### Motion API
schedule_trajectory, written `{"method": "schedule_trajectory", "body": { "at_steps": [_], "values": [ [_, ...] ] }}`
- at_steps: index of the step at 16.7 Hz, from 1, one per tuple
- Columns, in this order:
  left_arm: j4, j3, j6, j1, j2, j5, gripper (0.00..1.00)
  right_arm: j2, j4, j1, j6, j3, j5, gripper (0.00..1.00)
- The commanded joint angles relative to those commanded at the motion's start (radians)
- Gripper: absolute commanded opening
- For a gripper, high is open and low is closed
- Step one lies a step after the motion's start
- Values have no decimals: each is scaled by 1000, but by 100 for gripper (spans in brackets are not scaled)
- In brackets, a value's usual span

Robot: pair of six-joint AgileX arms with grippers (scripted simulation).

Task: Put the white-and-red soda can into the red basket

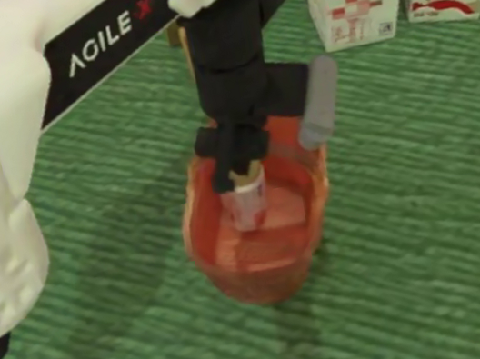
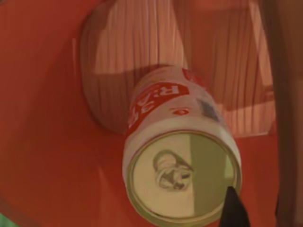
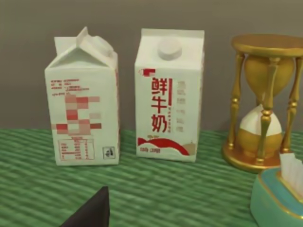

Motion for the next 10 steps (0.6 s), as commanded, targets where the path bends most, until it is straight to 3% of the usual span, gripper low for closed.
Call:
{"method": "schedule_trajectory", "body": {
  "at_steps": [10],
  "values": [
    [0,0,0,0,0,0,0,0,0,0,0,0,0,100]
  ]
}}
